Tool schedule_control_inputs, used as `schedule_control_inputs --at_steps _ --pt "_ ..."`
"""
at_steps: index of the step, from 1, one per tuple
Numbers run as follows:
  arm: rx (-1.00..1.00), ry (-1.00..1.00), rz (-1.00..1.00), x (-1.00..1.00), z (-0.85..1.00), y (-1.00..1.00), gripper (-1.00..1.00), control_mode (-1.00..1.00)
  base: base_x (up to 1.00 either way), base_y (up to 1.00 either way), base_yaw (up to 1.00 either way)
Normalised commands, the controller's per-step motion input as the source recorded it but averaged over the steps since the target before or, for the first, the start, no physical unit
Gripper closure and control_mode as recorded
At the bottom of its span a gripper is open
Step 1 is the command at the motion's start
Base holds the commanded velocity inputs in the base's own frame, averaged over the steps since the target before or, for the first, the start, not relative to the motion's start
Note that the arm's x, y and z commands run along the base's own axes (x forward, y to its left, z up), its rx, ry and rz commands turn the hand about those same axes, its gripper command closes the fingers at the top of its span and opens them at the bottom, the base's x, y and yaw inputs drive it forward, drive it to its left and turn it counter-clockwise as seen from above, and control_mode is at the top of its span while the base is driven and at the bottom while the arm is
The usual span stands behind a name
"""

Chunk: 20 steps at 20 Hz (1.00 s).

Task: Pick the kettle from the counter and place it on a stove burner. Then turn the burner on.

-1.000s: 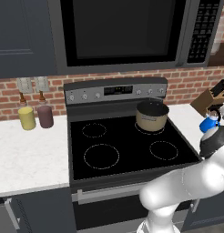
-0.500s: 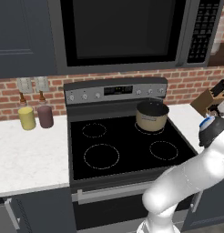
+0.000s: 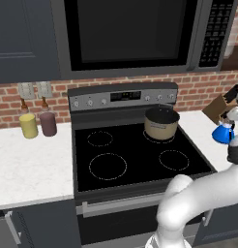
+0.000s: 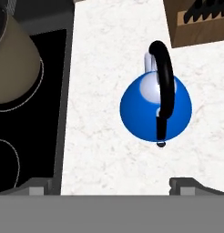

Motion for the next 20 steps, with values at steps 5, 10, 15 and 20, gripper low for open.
schedule_control_inputs --at_steps 5,10,15,20 --pt "0.0 0.0 0.0 0.21 -0.13 -0.12 -1.0 -1.0 0.0 0.0 0.0" --pt "-0.01 0.0 0.0 0.12 -0.15 -0.12 -1.0 -1.0 0.0 0.0 0.0" --pt "-0.04 0.0 0.0 0.16 -0.25 -0.07 -1.0 -1.0 0.0 0.0 0.0" --pt "-0.09 0.0 0.0 0.19 -0.39 -0.03 -1.0 -1.0 0.0 0.0 0.0"
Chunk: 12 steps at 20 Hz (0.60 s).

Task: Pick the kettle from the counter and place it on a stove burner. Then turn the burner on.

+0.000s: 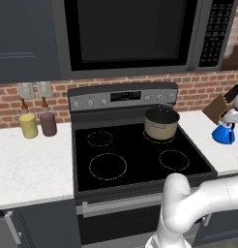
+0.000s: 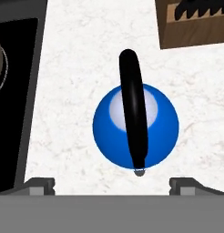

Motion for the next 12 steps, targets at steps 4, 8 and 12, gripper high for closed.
schedule_control_inputs --at_steps 4,8,12 --pt "-0.06 0.0 0.0 0.22 -0.26 -0.05 -1.0 -1.0 0.0 0.0 0.0" --pt "-0.04 0.0 0.0 0.15 -0.2 -0.16 -1.0 -1.0 0.0 0.0 0.0" --pt "-0.01 -0.03 0.0 0.2 -0.12 -0.01 -1.0 -1.0 0.0 0.0 0.0"
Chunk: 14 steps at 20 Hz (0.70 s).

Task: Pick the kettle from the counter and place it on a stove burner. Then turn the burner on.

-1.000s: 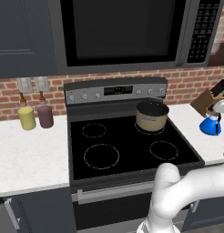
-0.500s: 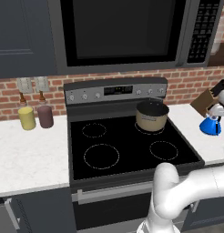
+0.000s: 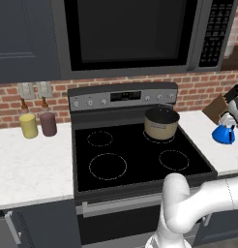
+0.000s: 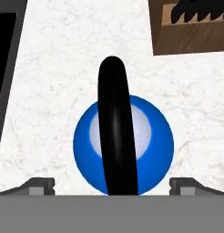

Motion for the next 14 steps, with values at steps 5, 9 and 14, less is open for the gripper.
schedule_control_inputs --at_steps 5,9,14 --pt "-0.04 -0.09 0.0 0.22 -0.26 -0.12 -1.0 -1.0 0.0 0.0 0.0" --pt "-0.04 -0.09 0.0 0.25 -0.29 -0.23 -1.0 -1.0 0.0 0.0 0.0" --pt "0.0 -0.01 0.0 0.08 -0.05 -0.05 1.0 -1.0 0.0 0.0 0.0"
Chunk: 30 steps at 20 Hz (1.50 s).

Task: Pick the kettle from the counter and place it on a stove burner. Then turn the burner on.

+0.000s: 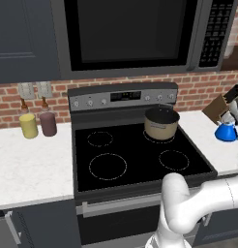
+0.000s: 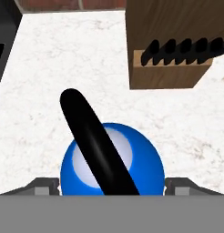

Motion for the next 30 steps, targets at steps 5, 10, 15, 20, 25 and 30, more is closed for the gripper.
schedule_control_inputs --at_steps 5,10,15,20,25,30 --pt "0.0 0.0 0.0 0.0 0.0 0.0 1.0 -1.0 0.0 0.0 0.0" --pt "0.0 -0.02 0.0 -0.03 0.0 0.0 1.0 -1.0 0.0 0.0 0.0" --pt "0.0 -0.18 0.0 -0.48 0.19 0.1 1.0 -1.0 0.0 0.0 0.0" --pt "0.0 -0.41 0.01 -0.93 0.66 0.6 1.0 -1.0 0.0 0.0 0.0" --pt "-0.01 -0.4 0.03 -0.98 0.78 0.97 1.0 -1.0 0.0 0.0 0.0" --pt "-0.11 -0.2 0.07 -0.94 0.48 1.0 1.0 -1.0 0.0 0.0 0.0"
